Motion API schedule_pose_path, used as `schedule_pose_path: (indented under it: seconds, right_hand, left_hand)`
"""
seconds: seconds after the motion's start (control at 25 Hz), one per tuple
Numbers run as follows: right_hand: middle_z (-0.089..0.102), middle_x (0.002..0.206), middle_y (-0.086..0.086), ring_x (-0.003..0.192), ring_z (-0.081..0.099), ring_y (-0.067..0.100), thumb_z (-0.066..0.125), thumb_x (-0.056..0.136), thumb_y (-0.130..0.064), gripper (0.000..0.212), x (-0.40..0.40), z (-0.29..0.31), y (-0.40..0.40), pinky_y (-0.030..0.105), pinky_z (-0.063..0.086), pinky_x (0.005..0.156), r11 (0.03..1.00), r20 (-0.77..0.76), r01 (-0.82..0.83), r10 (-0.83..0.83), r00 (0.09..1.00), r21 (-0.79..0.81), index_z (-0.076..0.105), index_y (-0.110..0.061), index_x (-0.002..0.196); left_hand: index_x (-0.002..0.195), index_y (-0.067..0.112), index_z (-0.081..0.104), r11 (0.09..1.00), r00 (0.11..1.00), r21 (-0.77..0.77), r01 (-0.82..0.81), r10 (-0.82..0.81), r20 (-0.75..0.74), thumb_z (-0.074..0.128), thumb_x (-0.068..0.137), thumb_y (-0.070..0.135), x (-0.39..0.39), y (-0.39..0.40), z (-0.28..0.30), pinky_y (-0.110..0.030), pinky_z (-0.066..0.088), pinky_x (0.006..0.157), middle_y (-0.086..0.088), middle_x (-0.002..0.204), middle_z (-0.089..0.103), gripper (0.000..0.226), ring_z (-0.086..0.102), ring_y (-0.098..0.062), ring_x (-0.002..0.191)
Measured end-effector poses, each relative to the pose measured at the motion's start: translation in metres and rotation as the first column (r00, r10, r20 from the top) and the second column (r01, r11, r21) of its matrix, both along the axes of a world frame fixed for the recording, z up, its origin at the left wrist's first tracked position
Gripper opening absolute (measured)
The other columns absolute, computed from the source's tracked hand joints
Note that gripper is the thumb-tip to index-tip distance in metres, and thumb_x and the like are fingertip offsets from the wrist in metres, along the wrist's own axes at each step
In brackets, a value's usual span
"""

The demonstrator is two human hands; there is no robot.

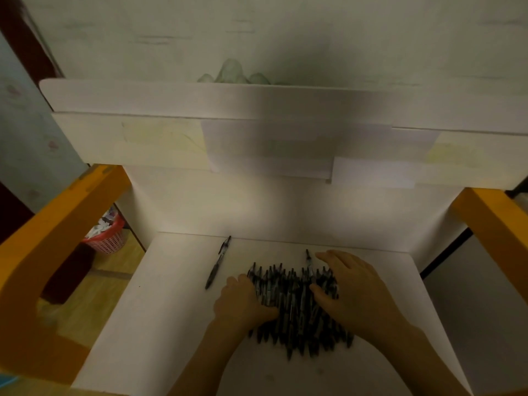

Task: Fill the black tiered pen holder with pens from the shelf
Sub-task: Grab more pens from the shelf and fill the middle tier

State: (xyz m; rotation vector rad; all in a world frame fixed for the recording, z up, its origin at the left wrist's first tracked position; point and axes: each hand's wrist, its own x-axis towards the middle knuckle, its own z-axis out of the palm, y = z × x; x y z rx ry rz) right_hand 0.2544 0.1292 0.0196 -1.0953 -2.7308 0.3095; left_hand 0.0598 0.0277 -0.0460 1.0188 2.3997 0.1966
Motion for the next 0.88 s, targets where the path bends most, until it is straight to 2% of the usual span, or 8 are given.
schedule_pose_path:
  seconds: [0.16, 0.44, 0.6, 0.88]
  right_hand:
    - [0.039, 0.150, -0.008, 0.138, 0.034, 0.015, 0.047, 0.090, -0.060, 0.066, -0.001, -0.003, 0.004, 0.031, 0.023, 0.115, 1.000, 0.003, -0.003, 0.003, 1.000, 0.001, 0.033, -0.031, 0.148]
    - [0.039, 0.151, -0.007, 0.138, 0.034, 0.016, 0.044, 0.090, -0.061, 0.066, -0.008, -0.008, 0.001, 0.032, 0.022, 0.116, 1.000, 0.038, -0.011, 0.010, 0.999, 0.015, 0.033, -0.030, 0.148]
    - [0.039, 0.151, -0.006, 0.138, 0.034, 0.016, 0.045, 0.090, -0.061, 0.066, -0.008, -0.008, 0.000, 0.032, 0.022, 0.116, 1.000, 0.039, -0.021, 0.020, 0.999, 0.015, 0.034, -0.031, 0.148]
    - [0.036, 0.152, -0.007, 0.140, 0.031, 0.015, 0.044, 0.091, -0.060, 0.065, -0.011, -0.007, -0.008, 0.031, 0.019, 0.117, 0.999, 0.038, -0.045, 0.045, 0.998, -0.003, 0.032, -0.031, 0.148]
  left_hand:
    - [0.132, 0.011, 0.030, 0.998, 1.000, -0.059, -0.011, 0.013, 0.026, 0.080, 0.064, 0.055, 0.004, 0.005, 0.002, -0.037, 0.051, 0.088, -0.009, 0.126, 0.041, 0.095, 0.050, -0.026, 0.111]
    - [0.123, 0.005, 0.037, 0.997, 0.998, -0.081, -0.014, 0.019, 0.062, 0.085, 0.065, 0.038, 0.016, 0.020, 0.007, -0.034, 0.055, 0.083, -0.008, 0.112, 0.055, 0.081, 0.059, -0.023, 0.100]
    - [0.120, 0.007, 0.039, 1.000, 0.997, -0.004, -0.021, 0.022, 0.079, 0.084, 0.068, 0.032, 0.019, 0.018, 0.006, -0.033, 0.055, 0.080, -0.009, 0.111, 0.054, 0.073, 0.059, -0.022, 0.097]
    - [0.123, 0.018, 0.035, 0.970, 0.988, 0.239, -0.039, 0.002, 0.156, 0.083, 0.063, 0.028, 0.019, 0.000, -0.002, -0.040, 0.057, 0.080, -0.008, 0.112, 0.052, 0.077, 0.058, -0.024, 0.096]
